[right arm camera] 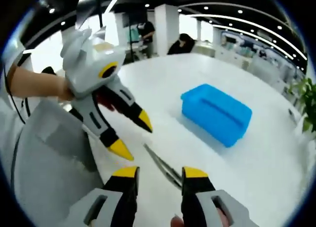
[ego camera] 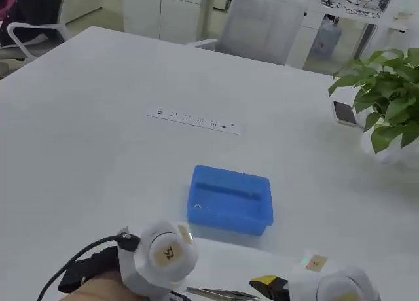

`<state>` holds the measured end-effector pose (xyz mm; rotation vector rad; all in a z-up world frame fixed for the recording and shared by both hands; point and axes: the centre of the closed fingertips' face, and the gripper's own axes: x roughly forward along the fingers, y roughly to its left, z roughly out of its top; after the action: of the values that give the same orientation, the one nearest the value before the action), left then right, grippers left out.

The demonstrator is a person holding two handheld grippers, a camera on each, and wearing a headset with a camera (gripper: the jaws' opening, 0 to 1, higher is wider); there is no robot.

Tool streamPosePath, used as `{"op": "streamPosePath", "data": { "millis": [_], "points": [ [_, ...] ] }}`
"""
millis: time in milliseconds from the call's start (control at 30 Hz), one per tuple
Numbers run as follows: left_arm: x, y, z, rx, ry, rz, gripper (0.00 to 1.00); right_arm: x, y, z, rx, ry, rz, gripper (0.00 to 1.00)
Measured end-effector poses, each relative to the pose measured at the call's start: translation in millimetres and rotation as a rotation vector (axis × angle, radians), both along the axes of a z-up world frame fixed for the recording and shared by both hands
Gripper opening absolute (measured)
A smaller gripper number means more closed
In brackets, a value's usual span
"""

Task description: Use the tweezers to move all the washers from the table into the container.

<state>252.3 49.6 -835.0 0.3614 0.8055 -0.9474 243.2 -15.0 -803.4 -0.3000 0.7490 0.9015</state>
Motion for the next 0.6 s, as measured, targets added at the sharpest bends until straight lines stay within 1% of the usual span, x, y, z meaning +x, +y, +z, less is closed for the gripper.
{"op": "streamPosePath", "data": {
  "millis": [33, 67, 100, 133, 200, 233, 267, 300, 333, 367, 400, 433, 467, 533, 567, 600],
  "points": [
    [-2.1, 1.3, 6.8, -0.018, 0.007, 0.039, 0.51, -0.5, -1.7, 2.4, 0.005, 0.002, -0.019, 0.37],
    [-3.6, 2.1, 10.6, -0.031, 0.014, 0.062, 0.55, -0.7, -3.6, 7.2, 0.02, -0.002, -0.048, 0.4],
    [-5.3, 4.6, 17.1, -0.047, 0.013, 0.097, 0.59, 0.1, -5.3, 11.4, 0.033, -0.008, -0.071, 0.42],
    [-5.9, 6.2, 22.0, -0.058, 0.006, 0.118, 0.62, 1.5, -8.3, 17.4, 0.051, -0.016, -0.103, 0.45],
    [-7.6, 10.9, 31.0, -0.072, -0.005, 0.162, 0.67, 2.5, -12.2, 23.8, 0.075, -0.009, -0.135, 0.48],
    [-8.5, 13.8, 38.3, -0.094, -0.007, 0.204, 0.71, 4.6, -17.3, 27.6, 0.087, -0.005, -0.174, 0.5],
    [-9.9, 15.0, 42.7, -0.111, 0.0, 0.226, 0.73, 6.4, -18.4, 31.8, 0.109, -0.015, -0.188, 0.52],
    [-9.8, 17.5, 50.9, -0.137, -0.003, 0.27, 0.75, 7.1, -21.0, 36.1, 0.141, -0.008, -0.215, 0.53],
    [-9.6, 19.3, 56.5, -0.152, -0.012, 0.292, 0.77, 6.0, -21.9, 37.7, 0.157, 0.006, -0.224, 0.55],
    [-9.7, 21.9, 61.3, -0.156, -0.02, 0.31, 0.79, 6.5, -24.6, 40.5, 0.173, 0.006, -0.24, 0.57],
    [-9.3, 26.8, 67.4, -0.156, -0.036, 0.339, 0.82, 6.0, -27.1, 41.3, 0.174, 0.006, -0.246, 0.59],
    [-9.0, 30.9, 70.7, -0.153, -0.044, 0.363, 0.87, 5.8, -30.9, 41.9, 0.173, 0.006, -0.255, 0.61],
    [-9.3, 35.5, 74.9, -0.154, -0.049, 0.39, 0.9, 5.4, -33.1, 42.3, 0.175, 0.006, -0.26, 0.62],
    [-9.8, 41.2, 81.0, -0.164, -0.06, 0.42, 0.94, 4.6, -37.6, 42.1, 0.171, 0.014, -0.27, 0.65],
    [-9.9, 45.9, 84.7, -0.17, -0.067, 0.444, 0.95, 4.5, -40.4, 42.3, 0.167, 0.011, -0.277, 0.67],
    [-10.6, 48.6, 86.0, -0.171, -0.068, 0.456, 0.97, 4.9, -43.4, 43.3, 0.161, 0.001, -0.285, 0.68]
  ]
}}
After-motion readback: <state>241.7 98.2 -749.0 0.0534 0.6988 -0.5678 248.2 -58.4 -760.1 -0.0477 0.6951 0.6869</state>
